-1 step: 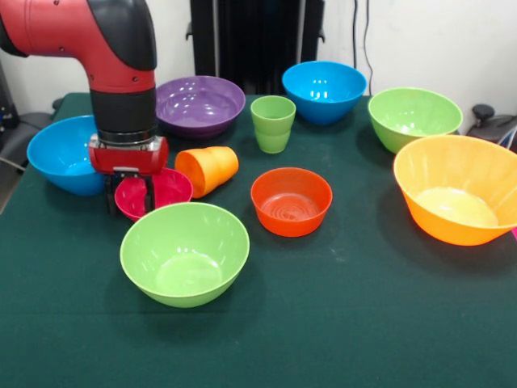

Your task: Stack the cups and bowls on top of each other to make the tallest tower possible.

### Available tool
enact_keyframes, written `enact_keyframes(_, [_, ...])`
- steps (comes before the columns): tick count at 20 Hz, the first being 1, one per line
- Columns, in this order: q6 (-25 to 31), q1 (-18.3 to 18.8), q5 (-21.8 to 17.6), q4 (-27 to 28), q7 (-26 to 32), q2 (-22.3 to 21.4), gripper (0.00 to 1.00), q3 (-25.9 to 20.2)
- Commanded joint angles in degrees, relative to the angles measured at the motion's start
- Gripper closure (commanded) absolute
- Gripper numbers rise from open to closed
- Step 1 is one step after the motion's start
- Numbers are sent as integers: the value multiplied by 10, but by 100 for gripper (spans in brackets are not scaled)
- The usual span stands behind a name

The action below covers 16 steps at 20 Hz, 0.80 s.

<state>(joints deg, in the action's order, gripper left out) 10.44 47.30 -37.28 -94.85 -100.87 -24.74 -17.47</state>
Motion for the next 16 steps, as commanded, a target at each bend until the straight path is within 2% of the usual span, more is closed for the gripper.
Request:
enact_keyframes(1, [103, -11, 47, -107, -32, -157, 0, 12])
enact_keyframes(3, [90, -6, 43, -131, -22, -185, 0, 6])
enact_keyframes(9, [69, -10, 44, -150, -42, -175, 0, 15])
enact_keyframes(13, [80, -15, 55, -168, -45, -202, 0, 22])
enact_keyframes(16, [83, -12, 63, -180, -45, -201, 0, 24])
